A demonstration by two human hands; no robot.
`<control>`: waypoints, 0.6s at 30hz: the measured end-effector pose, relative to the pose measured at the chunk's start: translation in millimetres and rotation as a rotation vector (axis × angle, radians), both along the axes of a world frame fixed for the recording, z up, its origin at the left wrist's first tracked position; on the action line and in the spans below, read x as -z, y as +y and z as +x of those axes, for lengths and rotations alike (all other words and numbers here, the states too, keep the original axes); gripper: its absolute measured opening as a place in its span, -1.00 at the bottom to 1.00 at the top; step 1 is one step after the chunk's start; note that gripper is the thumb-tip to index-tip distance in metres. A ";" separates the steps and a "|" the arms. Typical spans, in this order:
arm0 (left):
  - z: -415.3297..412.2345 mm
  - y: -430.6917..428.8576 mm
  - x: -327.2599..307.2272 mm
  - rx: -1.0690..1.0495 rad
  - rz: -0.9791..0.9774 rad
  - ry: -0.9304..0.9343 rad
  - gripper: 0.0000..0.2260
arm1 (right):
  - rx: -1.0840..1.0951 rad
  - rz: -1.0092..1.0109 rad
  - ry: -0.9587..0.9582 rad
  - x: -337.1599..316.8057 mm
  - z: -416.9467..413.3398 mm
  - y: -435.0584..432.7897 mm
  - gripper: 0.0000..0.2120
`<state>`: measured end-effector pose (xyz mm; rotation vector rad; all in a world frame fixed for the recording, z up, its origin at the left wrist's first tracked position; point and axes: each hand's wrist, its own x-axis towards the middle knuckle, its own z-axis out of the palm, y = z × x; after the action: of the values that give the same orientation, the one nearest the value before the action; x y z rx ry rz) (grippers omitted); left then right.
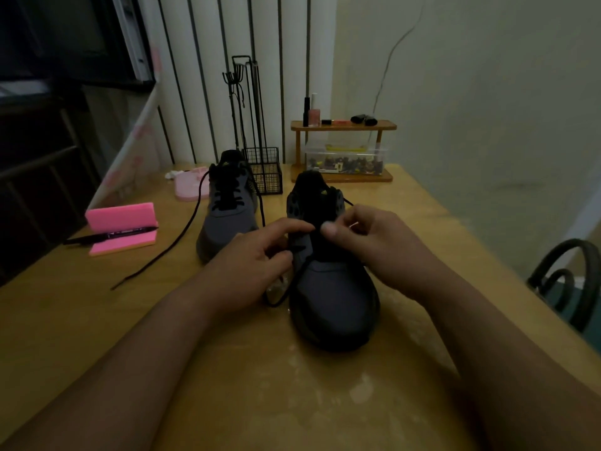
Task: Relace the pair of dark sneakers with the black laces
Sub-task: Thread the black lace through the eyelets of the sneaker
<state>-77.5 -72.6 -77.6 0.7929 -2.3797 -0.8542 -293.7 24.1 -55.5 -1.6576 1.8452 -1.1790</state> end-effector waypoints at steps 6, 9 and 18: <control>-2.2 -0.2 1.8 -0.009 -0.052 -0.011 -0.56 | -0.051 0.051 0.244 -1.4 3.9 -0.5 -0.93; -3.4 -0.7 1.9 -0.011 -0.050 -0.006 -0.58 | 0.077 -0.068 0.231 -1.1 2.5 -3.3 -0.85; -0.7 -4.7 3.5 0.024 -0.029 -0.015 -0.57 | 0.057 -0.103 -0.633 -3.2 -9.6 1.0 -0.79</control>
<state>-78.2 -77.3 -81.2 0.7634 -2.4139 -0.8239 -303.3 25.1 -52.3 -1.0928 1.4488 -1.6122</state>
